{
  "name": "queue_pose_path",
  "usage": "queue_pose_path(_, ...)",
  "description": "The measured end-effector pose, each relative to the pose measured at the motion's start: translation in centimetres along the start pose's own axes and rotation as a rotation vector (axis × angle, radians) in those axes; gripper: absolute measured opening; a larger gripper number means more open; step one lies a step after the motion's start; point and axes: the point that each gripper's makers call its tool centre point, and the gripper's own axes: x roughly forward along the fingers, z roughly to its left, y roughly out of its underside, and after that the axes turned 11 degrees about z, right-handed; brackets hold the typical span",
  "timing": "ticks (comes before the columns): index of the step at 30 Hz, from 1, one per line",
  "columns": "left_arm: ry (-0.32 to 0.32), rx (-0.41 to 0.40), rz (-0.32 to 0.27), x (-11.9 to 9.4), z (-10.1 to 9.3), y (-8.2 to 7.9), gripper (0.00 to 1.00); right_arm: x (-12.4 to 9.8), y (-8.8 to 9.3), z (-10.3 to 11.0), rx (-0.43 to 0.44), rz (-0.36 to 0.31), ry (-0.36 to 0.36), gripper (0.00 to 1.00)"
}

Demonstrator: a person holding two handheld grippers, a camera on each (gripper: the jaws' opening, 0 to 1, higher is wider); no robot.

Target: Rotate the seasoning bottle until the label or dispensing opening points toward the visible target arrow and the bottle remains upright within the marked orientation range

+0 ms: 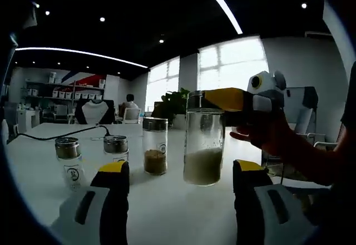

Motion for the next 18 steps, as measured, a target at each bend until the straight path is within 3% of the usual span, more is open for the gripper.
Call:
queue_pose_path(8, 0.066, 0.034, -0.003, 0.5, -2.0, 0.0, 0.68, 0.6, 1.2, 3.0, -0.051, 0.021, -0.063, 0.37)
queue_pose_path(12, 0.113, 0.062, 0.029, 1.0, -3.1, 0.8, 0.71, 0.7, 1.9, 4.1, -0.107, 0.045, -0.071, 0.37)
queue_pose_path(18, 0.138, 0.062, -0.011, 0.8, -3.4, 0.5, 0.55, 0.7, 1.9, 4.6, -0.098, 0.032, -0.110, 0.37)
